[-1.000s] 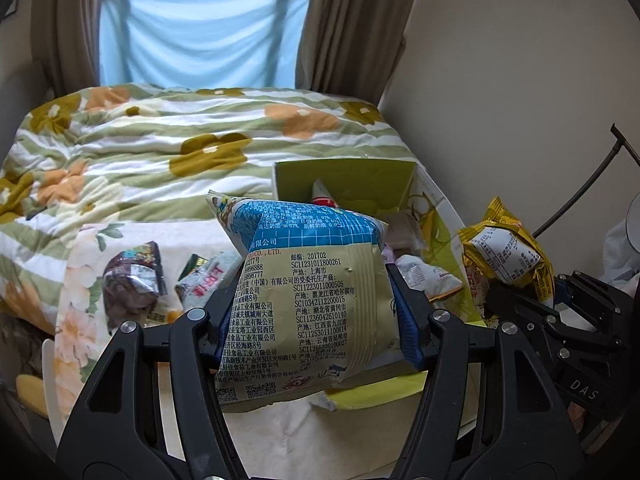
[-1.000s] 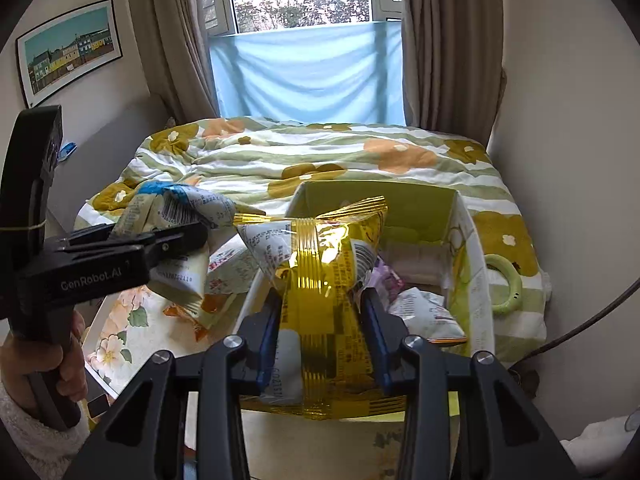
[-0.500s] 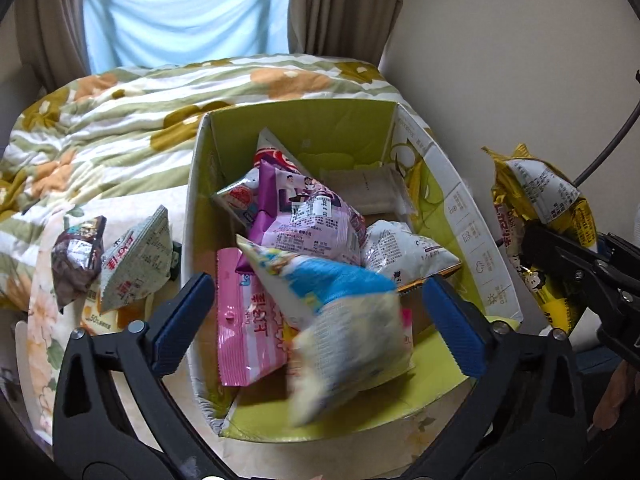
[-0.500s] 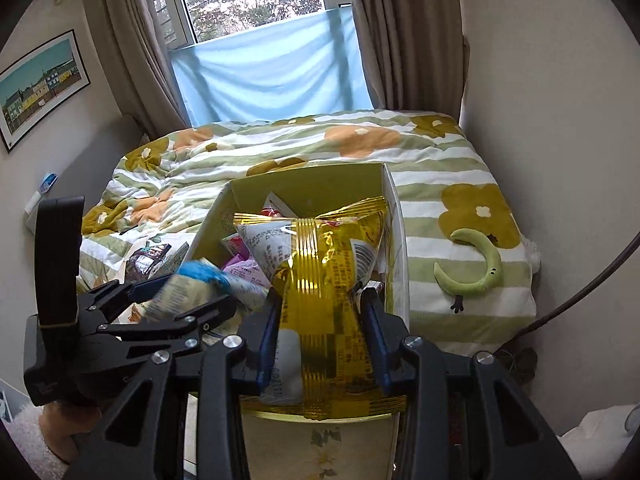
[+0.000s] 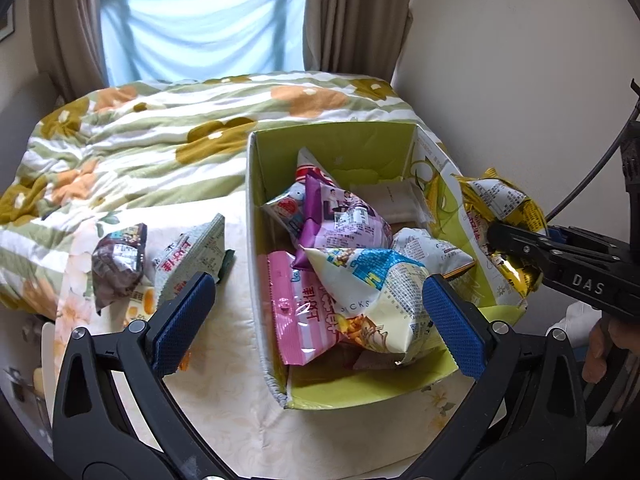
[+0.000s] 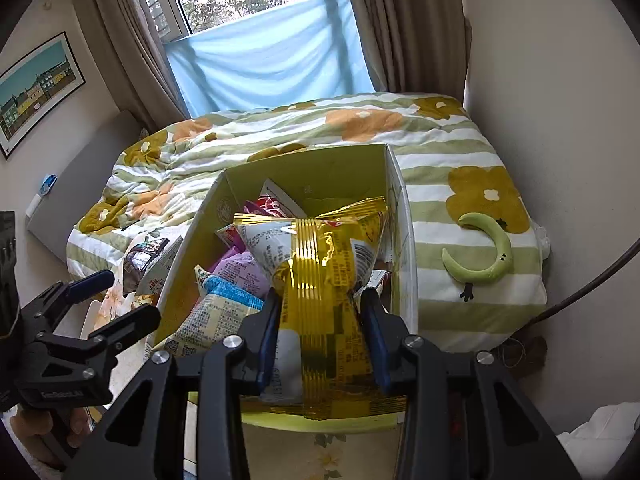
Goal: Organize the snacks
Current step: 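Carry the blue-white and yellow bags over the box and open both tools, then move both open tools back toward the remaining snacks on the table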
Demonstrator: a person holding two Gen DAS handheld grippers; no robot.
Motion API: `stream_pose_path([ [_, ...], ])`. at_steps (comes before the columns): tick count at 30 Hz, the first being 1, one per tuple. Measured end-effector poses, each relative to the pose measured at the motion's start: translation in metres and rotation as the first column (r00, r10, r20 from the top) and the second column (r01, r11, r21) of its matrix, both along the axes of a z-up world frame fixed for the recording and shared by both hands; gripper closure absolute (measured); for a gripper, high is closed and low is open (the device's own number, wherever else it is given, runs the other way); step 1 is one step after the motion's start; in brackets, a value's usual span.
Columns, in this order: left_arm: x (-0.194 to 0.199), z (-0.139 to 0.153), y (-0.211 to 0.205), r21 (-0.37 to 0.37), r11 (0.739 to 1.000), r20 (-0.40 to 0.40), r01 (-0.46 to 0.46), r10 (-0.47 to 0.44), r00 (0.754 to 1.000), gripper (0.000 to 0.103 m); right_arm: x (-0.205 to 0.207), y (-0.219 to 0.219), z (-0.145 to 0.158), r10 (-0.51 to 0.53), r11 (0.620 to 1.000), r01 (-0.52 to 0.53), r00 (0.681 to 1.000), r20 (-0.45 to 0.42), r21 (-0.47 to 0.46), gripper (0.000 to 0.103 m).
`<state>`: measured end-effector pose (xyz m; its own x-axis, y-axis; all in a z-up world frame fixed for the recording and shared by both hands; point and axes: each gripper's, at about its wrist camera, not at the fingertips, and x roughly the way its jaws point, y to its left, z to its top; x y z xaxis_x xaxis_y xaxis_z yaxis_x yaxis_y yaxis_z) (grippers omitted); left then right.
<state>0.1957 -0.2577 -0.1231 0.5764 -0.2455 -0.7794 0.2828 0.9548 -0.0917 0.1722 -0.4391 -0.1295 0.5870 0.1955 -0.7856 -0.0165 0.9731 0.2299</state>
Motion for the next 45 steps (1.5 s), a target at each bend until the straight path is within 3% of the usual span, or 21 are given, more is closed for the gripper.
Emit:
stream_pose_path([
  [9, 0.009, -0.009, 0.021, 0.024, 0.999, -0.047, -0.032, 0.033, 0.998, 0.001, 0.052, 0.011, -0.029, -0.003, 0.999, 0.006, 0.995, -0.095, 0.035, 0.066],
  [10, 0.009, -0.010, 0.024, 0.028, 0.999, -0.048, -0.035, 0.036, 0.998, 0.001, 0.054, 0.012, -0.030, -0.006, 0.999, 0.010, 0.995, -0.097, 0.041, 0.062],
  [12, 0.010, -0.012, 0.028, 0.026, 0.999, -0.053, -0.041, 0.042, 0.998, 0.001, 0.054, 0.014, -0.031, -0.017, 0.998, 0.022, 0.996, -0.088, 0.060, 0.045],
  [13, 0.010, -0.013, 0.030, 0.024, 0.999, -0.057, -0.044, 0.045, 0.997, 0.001, 0.052, 0.014, -0.031, -0.024, 0.997, 0.030, 0.996, -0.081, 0.069, 0.019],
  [14, 0.010, -0.014, 0.032, 0.020, 0.999, -0.060, -0.046, 0.047, 0.997, 0.001, 0.050, 0.015, -0.030, -0.029, 0.997, 0.034, 0.997, -0.071, 0.076, 0.000],
  [22, 0.002, -0.015, 0.045, -0.007, 0.999, -0.066, -0.052, 0.051, 0.997, 0.001, 0.023, 0.022, -0.022, -0.036, 0.999, 0.037, 0.999, -0.012, 0.028, 0.000],
  [29, -0.007, 0.001, 0.049, -0.023, 0.998, -0.031, -0.063, 0.062, 0.998, 0.001, 0.006, 0.025, -0.003, -0.019, 1.000, 0.019, 0.999, 0.028, 0.008, 0.000],
  [38, -0.039, 0.040, 0.092, -0.044, 0.983, 0.033, -0.179, 0.181, 0.983, 0.001, -0.020, 0.044, 0.046, 0.065, 0.997, -0.059, 0.989, 0.136, -0.050, 0.000],
  [45, -0.066, 0.049, 0.143, -0.028, 0.954, 0.048, -0.300, 0.301, 0.952, 0.001, -0.027, 0.072, 0.060, 0.134, 0.990, -0.139, 0.972, 0.195, 0.014, 0.000],
])
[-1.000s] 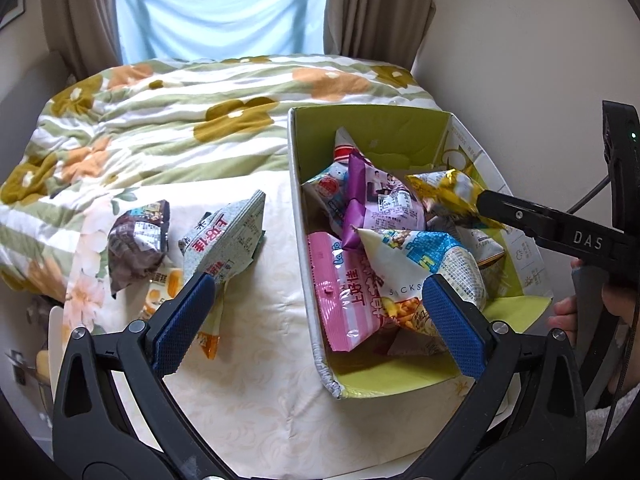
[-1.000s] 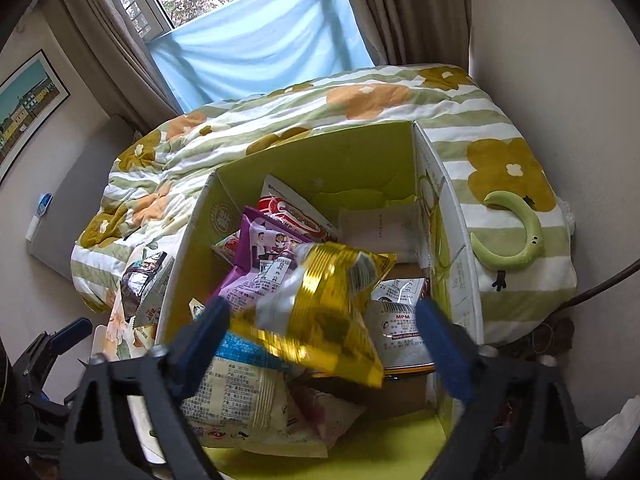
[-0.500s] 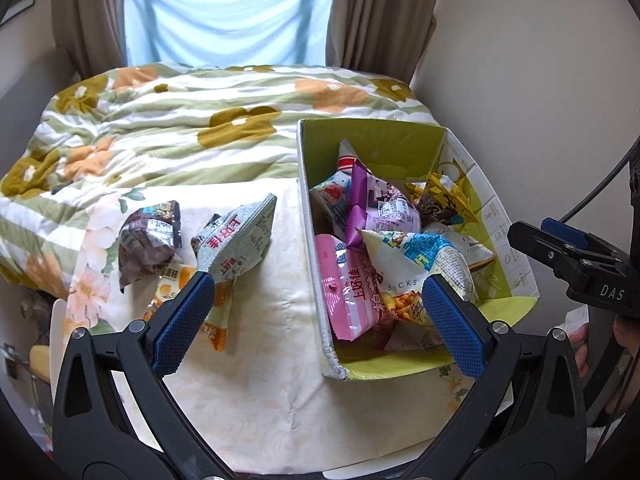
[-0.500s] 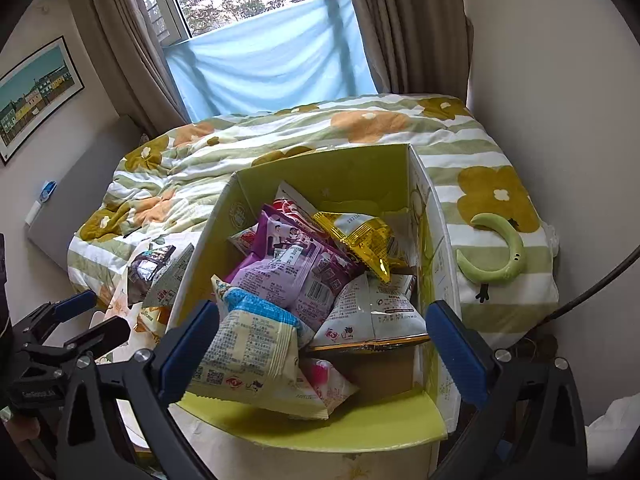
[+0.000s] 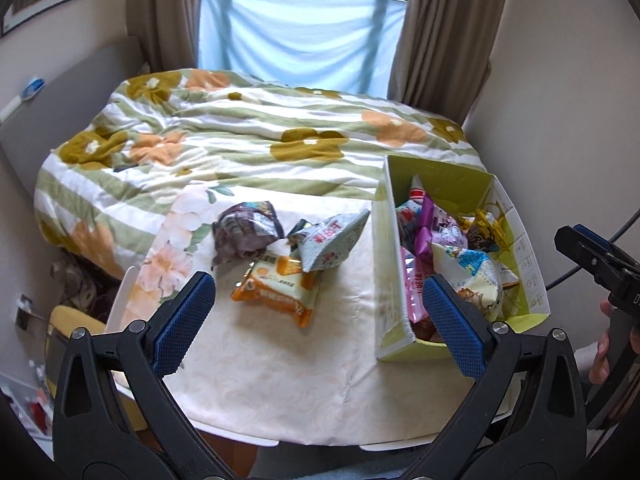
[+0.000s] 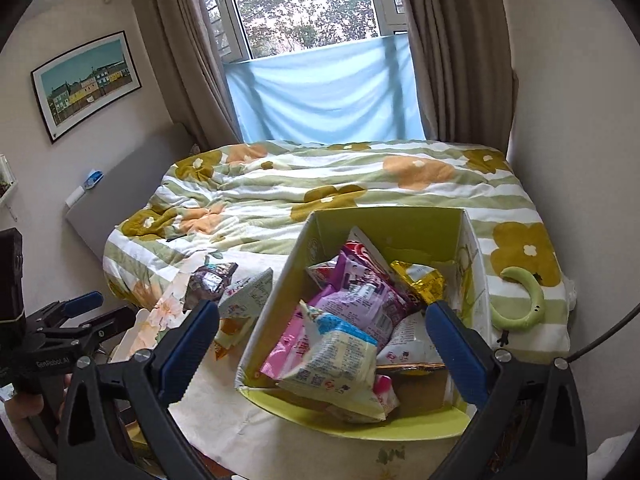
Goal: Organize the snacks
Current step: 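Move both open tools back toward the remaining snacks on the table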
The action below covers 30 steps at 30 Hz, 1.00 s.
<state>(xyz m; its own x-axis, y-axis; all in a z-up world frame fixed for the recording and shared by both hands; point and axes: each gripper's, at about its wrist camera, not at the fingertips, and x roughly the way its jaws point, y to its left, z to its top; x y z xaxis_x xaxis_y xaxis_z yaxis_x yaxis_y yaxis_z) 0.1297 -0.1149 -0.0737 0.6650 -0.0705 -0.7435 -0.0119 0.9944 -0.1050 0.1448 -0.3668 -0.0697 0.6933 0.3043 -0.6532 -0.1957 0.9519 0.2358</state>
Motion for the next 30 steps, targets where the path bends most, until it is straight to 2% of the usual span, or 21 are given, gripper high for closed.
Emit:
stream_pose_path([
  [5, -0.003, -0.005, 0.048, -0.031, 0.997, -0.011, -0.069, 0.069, 0.998, 0.001, 0.008, 0.038, -0.003, 0.063, 0.998, -0.063, 0.998, -0.004, 0.015, 0.000],
  [9, 0.012, -0.014, 0.086, -0.047, 0.996, -0.024, -0.079, 0.078, 0.997, 0.001, 0.018, 0.077, -0.009, 0.106, 0.994, -0.106, 0.994, -0.016, 0.004, 0.000],
  [13, 0.044, -0.025, 0.120, -0.065, 0.997, -0.054, -0.039, 0.035, 0.998, 0.001, 0.033, 0.117, -0.020, 0.105, 0.994, -0.104, 0.994, -0.041, 0.009, 0.000],
  [19, 0.105, -0.042, 0.154, -0.042, 0.994, -0.095, 0.102, -0.105, 0.990, 0.001, 0.062, 0.164, -0.048, 0.010, 1.000, -0.007, 0.991, -0.135, 0.025, 0.000],
  [22, 0.135, -0.055, 0.164, -0.035, 0.978, -0.123, 0.203, -0.206, 0.971, 0.001, 0.076, 0.180, -0.061, -0.056, 0.998, 0.060, 0.983, -0.178, 0.018, 0.000],
  [25, 0.163, -0.071, 0.165, -0.030, 0.951, -0.154, 0.307, -0.307, 0.939, 0.001, 0.087, 0.190, -0.071, -0.131, 0.991, 0.134, 0.970, -0.207, 0.002, 0.000],
  [27, 0.178, -0.084, 0.162, -0.021, 0.926, -0.183, 0.378, -0.375, 0.909, 0.001, 0.094, 0.195, -0.078, -0.179, 0.983, 0.183, 0.957, -0.230, -0.006, 0.000],
  [30, 0.196, -0.105, 0.153, -0.002, 0.872, -0.215, 0.489, -0.478, 0.852, 0.001, 0.103, 0.198, -0.088, -0.246, 0.968, 0.251, 0.933, -0.263, -0.013, 0.000],
])
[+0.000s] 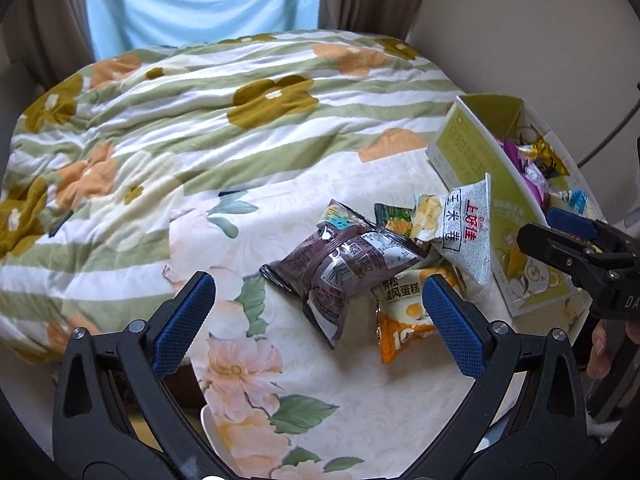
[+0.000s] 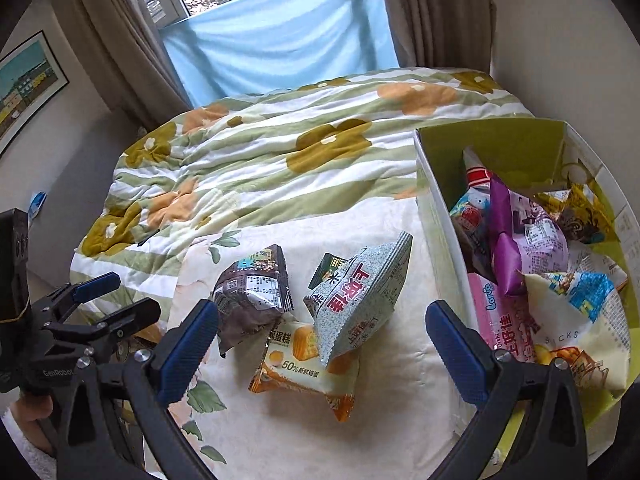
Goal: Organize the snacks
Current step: 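Move both open tools back toward the remaining snacks on the table, then grasp the brown bag with the left tool while the right tool grasps the grey Oishi bag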
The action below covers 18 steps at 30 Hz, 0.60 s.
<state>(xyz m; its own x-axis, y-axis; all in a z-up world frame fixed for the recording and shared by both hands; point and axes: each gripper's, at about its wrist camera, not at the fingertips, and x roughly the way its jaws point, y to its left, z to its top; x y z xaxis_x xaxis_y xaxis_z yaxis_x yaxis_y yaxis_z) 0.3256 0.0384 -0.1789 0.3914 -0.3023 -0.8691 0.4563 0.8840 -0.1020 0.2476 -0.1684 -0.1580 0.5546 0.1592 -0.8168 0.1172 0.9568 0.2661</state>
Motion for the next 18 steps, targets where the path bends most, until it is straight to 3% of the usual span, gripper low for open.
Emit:
stream_pose_path([
  [4, 0.019, -0.028, -0.013, 0.038, 0.988, -0.030, 0.148, -0.147, 0.989, 0.001, 0.011, 0.005, -0.016, -0.068, 0.998, 0.067, 0.997, -0.038, -0.016, 0.000],
  [9, 0.038, -0.060, -0.031, 0.069, 0.956, -0.063, 0.286, -0.282, 0.957, 0.001, 0.024, 0.009, -0.038, -0.128, 0.991, 0.125, 0.989, -0.075, -0.041, 0.000],
  [18, 0.054, -0.101, -0.052, 0.079, 0.922, -0.123, 0.379, -0.368, 0.922, 0.001, 0.041, 0.011, -0.062, -0.195, 0.979, 0.187, 0.977, -0.091, -0.083, 0.002],
])
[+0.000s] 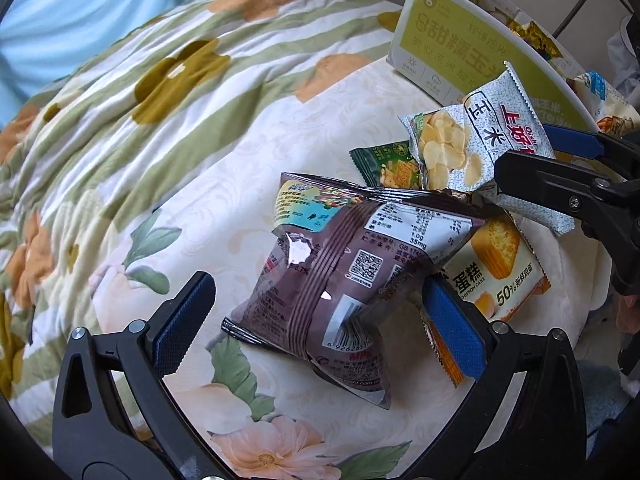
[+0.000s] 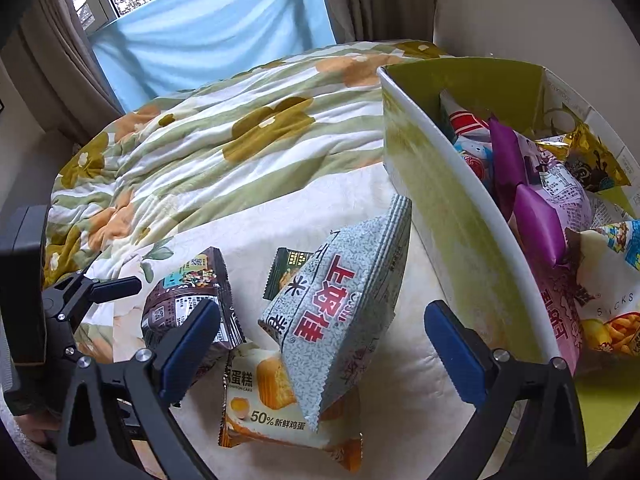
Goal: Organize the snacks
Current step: 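Grasp the brown bag with the left tool while the right tool grasps the grey Oishi bag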
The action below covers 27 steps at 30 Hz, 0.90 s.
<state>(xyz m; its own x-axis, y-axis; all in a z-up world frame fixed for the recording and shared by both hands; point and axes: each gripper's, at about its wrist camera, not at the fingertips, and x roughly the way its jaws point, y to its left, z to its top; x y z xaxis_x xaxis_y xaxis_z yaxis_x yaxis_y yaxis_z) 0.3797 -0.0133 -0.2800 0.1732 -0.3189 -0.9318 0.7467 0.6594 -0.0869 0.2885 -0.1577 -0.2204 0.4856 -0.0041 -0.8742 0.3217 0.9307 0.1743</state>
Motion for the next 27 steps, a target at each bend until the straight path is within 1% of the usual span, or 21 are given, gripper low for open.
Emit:
stream_pose_path([
  [1, 0.001, -0.003, -0.001, -0.003, 1.000, -0.008, 0.004, -0.004, 1.000, 0.003, 0.002, 0.001, -0.002, -0.001, 1.000, 0.001, 1.000, -0.002, 0.003, 0.002],
  [3, 0.002, -0.008, -0.003, -0.006, 1.000, -0.028, 0.012, -0.012, 1.000, 0.014, 0.004, 0.001, -0.006, -0.009, 1.000, 0.009, 1.000, -0.003, 0.006, 0.002],
  [4, 0.003, -0.011, -0.003, -0.008, 1.000, -0.038, 0.015, -0.015, 0.999, 0.017, 0.005, 0.001, -0.008, -0.014, 1.000, 0.014, 1.000, -0.006, 0.006, 0.005],
  [5, 0.003, -0.013, -0.003, -0.008, 1.000, -0.041, 0.016, -0.016, 0.999, 0.022, 0.005, -0.001, -0.009, -0.021, 1.000, 0.022, 1.000, -0.010, 0.010, 0.006],
  [7, 0.003, -0.016, -0.003, -0.009, 1.000, -0.045, 0.017, -0.017, 0.999, 0.027, 0.006, -0.004, -0.013, -0.037, 0.999, 0.037, 0.999, -0.015, 0.026, 0.009],
  [8, 0.003, -0.016, -0.003, -0.013, 1.000, -0.044, 0.017, -0.018, 0.999, 0.032, 0.006, -0.006, -0.015, -0.044, 0.998, 0.044, 0.999, -0.018, 0.032, 0.011],
  [9, 0.002, -0.016, -0.003, -0.013, 1.000, -0.042, 0.017, -0.018, 0.999, 0.040, 0.005, -0.007, -0.016, -0.049, 0.998, 0.050, 0.999, -0.020, 0.037, 0.012],
  [15, 0.002, -0.014, 0.002, -0.020, 1.000, -0.038, -0.022, 0.021, 0.999, 0.044, 0.003, -0.012, -0.024, -0.067, 0.996, 0.069, 0.997, -0.036, 0.054, 0.017],
  [18, 0.000, -0.013, 0.008, -0.029, 0.998, -0.039, -0.050, 0.049, 0.998, 0.044, 0.000, -0.013, -0.027, -0.077, 0.995, 0.079, 0.996, -0.043, 0.060, 0.023],
  [19, -0.001, -0.013, 0.010, -0.033, 0.998, -0.042, -0.061, 0.060, 0.997, 0.044, 0.000, -0.014, -0.028, -0.078, 0.995, 0.081, 0.996, -0.046, 0.063, 0.028],
  [22, -0.003, -0.011, 0.018, -0.031, 0.994, -0.034, -0.106, 0.105, 0.994, 0.044, -0.002, -0.017, -0.029, -0.082, 0.994, 0.085, 0.996, -0.048, 0.072, 0.029],
  [24, -0.008, -0.009, 0.022, -0.031, 0.991, -0.020, -0.127, 0.126, 0.992, 0.044, -0.003, -0.016, -0.029, -0.074, 0.995, 0.077, 0.996, -0.050, 0.066, 0.032],
  [26, -0.011, -0.006, 0.027, -0.050, 0.986, -0.031, -0.160, 0.158, 0.987, 0.044, -0.003, -0.014, -0.028, -0.059, 0.997, 0.062, 0.997, -0.050, 0.053, 0.043],
  [27, -0.012, -0.005, 0.030, -0.060, 0.982, -0.041, -0.177, 0.175, 0.984, 0.044, -0.002, -0.013, -0.027, -0.048, 0.998, 0.051, 0.998, -0.050, 0.048, 0.046],
])
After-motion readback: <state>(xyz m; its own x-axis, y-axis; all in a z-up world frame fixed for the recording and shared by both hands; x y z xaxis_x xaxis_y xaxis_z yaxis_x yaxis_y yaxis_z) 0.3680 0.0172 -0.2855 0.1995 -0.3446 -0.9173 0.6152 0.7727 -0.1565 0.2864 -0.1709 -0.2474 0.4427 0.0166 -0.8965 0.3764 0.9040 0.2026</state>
